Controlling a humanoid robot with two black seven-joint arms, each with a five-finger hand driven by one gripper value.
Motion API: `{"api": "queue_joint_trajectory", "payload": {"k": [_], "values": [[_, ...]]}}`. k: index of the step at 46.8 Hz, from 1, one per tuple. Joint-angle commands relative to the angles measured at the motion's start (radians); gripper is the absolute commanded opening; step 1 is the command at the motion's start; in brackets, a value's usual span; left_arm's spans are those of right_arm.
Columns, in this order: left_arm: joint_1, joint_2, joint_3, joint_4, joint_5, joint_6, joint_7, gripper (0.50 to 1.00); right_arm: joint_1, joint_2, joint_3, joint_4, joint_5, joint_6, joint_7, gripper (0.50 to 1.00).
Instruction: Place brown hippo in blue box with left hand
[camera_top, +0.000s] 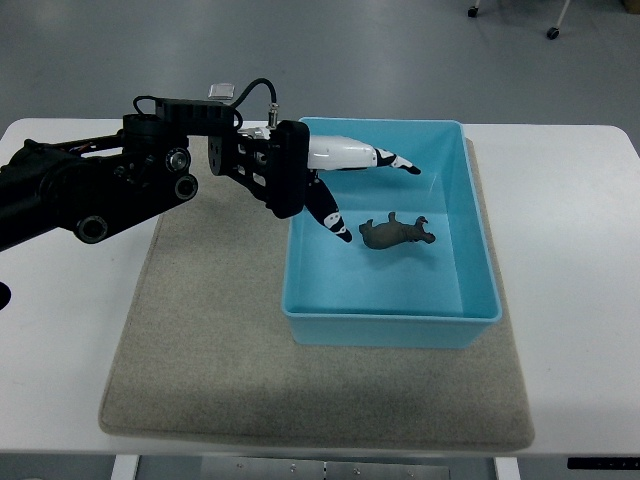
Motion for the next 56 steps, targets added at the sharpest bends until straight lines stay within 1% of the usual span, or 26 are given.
{"api": "queue_joint_trajectory", "payload": {"k": [1, 5, 8, 20, 27, 33, 39, 45, 49, 54, 56], "values": [[0.0, 0.013, -0.067, 0.015, -0.079, 0.0, 0.002, 0.994, 0.0, 0.0, 0.0, 0.0, 0.0, 0.0, 0.0, 0.936], [0.001, 0.033, -0.121, 0.038, -0.186, 0.005, 0.002, 0.994, 0.0, 0.0, 0.0, 0.0, 0.0, 0.0, 0.0, 0.936], [0.014, 0.051, -0.145, 0.063, -0.277, 0.026, 0.002, 0.994, 0.0, 0.0, 0.0, 0.0, 0.0, 0.0, 0.0, 0.936], [0.047, 0.115, -0.154, 0.164, -0.608, 0.207, 0.0, 0.994, 0.0, 0.0, 0.0, 0.0, 0.0, 0.0, 0.0, 0.936], [0.077, 0.115, -0.154, 0.247, -0.861, 0.265, 0.0, 0.994, 0.0, 0.0, 0.0, 0.0, 0.0, 0.0, 0.0, 0.936], [0.086, 0.115, -0.153, 0.33, -1.032, 0.282, 0.0, 0.994, 0.0, 0.0, 0.0, 0.0, 0.0, 0.0, 0.0, 0.936], [0.103, 0.114, -0.153, 0.393, -1.138, 0.291, 0.0, 0.994, 0.0, 0.0, 0.0, 0.0, 0.0, 0.0, 0.0, 0.936], [0.123, 0.109, -0.151, 0.417, -1.159, 0.333, 0.009, 0.994, 0.0, 0.0, 0.0, 0.0, 0.0, 0.0, 0.0, 0.936], [0.143, 0.1, -0.154, 0.431, -1.17, 0.324, 0.035, 0.994, 0.0, 0.0, 0.0, 0.0, 0.0, 0.0, 0.0, 0.936], [0.176, 0.089, -0.157, 0.425, -1.282, 0.317, 0.034, 0.996, 0.0, 0.0, 0.0, 0.0, 0.0, 0.0, 0.0, 0.936], [0.187, 0.088, -0.159, 0.426, -1.343, 0.304, 0.035, 0.994, 0.0, 0.0, 0.0, 0.0, 0.0, 0.0, 0.0, 0.936]]}}
